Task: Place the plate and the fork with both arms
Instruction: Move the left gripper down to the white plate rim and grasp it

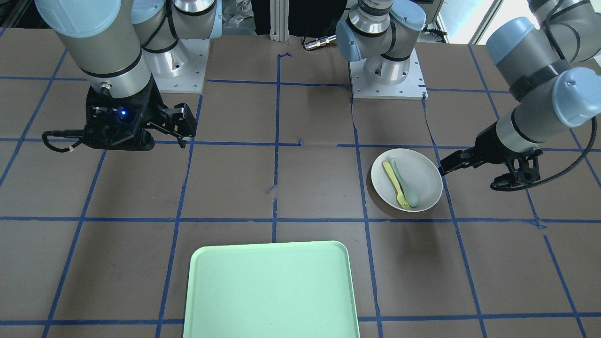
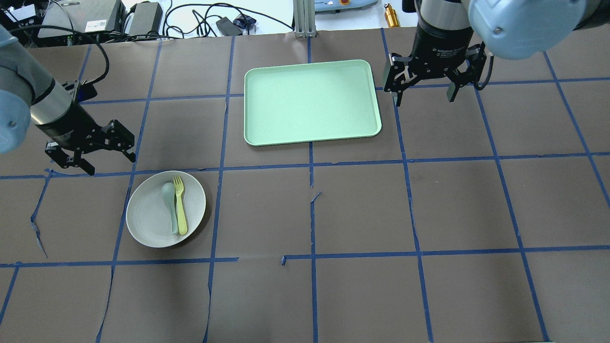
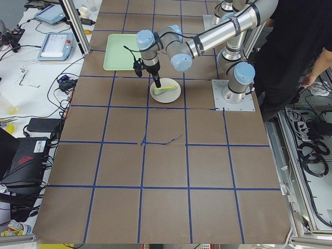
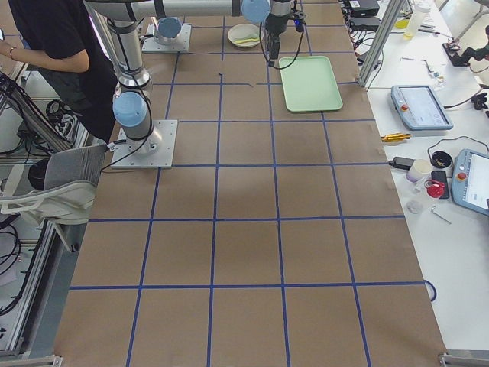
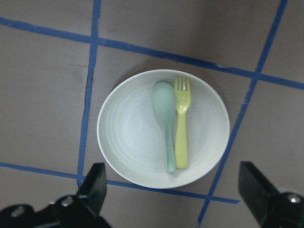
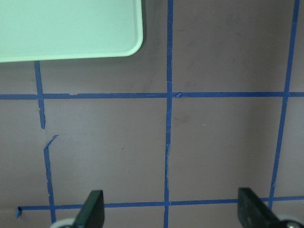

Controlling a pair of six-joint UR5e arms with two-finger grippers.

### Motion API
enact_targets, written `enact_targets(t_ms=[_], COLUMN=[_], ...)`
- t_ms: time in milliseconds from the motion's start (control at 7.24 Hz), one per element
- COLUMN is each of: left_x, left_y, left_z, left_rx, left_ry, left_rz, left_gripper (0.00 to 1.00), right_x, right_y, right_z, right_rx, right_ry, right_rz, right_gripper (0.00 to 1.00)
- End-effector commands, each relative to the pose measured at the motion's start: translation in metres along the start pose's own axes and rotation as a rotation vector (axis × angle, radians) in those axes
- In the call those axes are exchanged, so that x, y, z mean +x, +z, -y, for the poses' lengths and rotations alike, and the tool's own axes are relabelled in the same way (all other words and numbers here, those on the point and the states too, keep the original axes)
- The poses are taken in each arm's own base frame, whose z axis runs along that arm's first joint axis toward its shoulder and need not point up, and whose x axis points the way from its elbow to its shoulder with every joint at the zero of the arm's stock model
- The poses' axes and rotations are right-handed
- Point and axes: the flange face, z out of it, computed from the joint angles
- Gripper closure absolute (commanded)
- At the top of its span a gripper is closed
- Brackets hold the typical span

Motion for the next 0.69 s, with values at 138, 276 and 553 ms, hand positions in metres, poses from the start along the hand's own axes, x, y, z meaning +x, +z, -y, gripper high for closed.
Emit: enact_targets(t_ms=[138,276,553], left_x=[-0.031,-0.032,-0.034], left_y=[0.103,0.113,0.13], left_z=[-0.022,-0.022,-0.018], left_rx=[-0.071,-0.094,-0.133], left_ry=[0.003,0.006,0.025], left_rz=[-0.033,-0.033,-0.035], left_gripper=[0.15,0.22,0.33], right_x=[-0.001,0.0,0.0], right_y=[0.001,0.002,0.003], right_z=[0.0,0.0,0.0], right_rx=[-0.002,-0.004,-0.006], right_ry=[0.001,0.001,0.001], right_rz=[0.004,-0.003,0.0], right_gripper=[0.0,0.0,0.0])
